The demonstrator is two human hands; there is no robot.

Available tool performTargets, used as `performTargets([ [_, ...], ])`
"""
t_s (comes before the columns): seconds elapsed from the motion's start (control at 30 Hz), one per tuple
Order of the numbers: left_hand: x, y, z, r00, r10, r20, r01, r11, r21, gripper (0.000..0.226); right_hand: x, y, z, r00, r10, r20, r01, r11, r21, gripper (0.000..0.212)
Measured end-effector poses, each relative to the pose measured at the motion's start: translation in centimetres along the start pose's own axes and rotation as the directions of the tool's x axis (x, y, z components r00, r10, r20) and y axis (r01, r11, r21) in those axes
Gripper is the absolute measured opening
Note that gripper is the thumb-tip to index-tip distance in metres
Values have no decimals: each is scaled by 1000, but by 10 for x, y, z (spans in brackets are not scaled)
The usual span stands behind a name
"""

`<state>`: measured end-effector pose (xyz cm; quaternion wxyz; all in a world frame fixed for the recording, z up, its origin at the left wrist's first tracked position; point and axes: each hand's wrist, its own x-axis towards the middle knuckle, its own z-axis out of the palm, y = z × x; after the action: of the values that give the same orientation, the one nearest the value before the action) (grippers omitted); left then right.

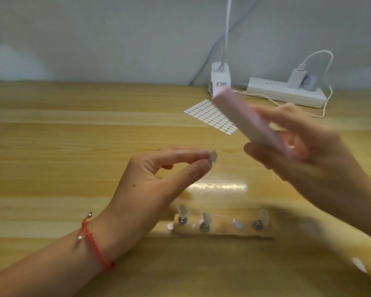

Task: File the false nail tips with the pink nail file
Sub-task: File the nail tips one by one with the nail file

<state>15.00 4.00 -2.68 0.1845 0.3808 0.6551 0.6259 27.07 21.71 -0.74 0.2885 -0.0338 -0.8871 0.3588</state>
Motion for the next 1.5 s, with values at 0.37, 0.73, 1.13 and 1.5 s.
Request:
performTargets([
  [0.37,3,-3,4,998,59,11,-58,997,-52,24,-7,-10,13,962,-63,266,101,986,-130,43],
  [0.73,9,-4,-2,996,35,-88,-39,999,-38,28,-9,-5,13,980,-10,196,19,999,-44,42],
  [1.13,8,-1,0,974,-210,-89,183,952,-247,42,-15,26,13,991,-88,-104,63,973,-220,47],
  [1.5,16,-21,-5,973,-219,-72,198,953,-228,79,-13,24,15,920,-370,-127,307,885,-351,34],
])
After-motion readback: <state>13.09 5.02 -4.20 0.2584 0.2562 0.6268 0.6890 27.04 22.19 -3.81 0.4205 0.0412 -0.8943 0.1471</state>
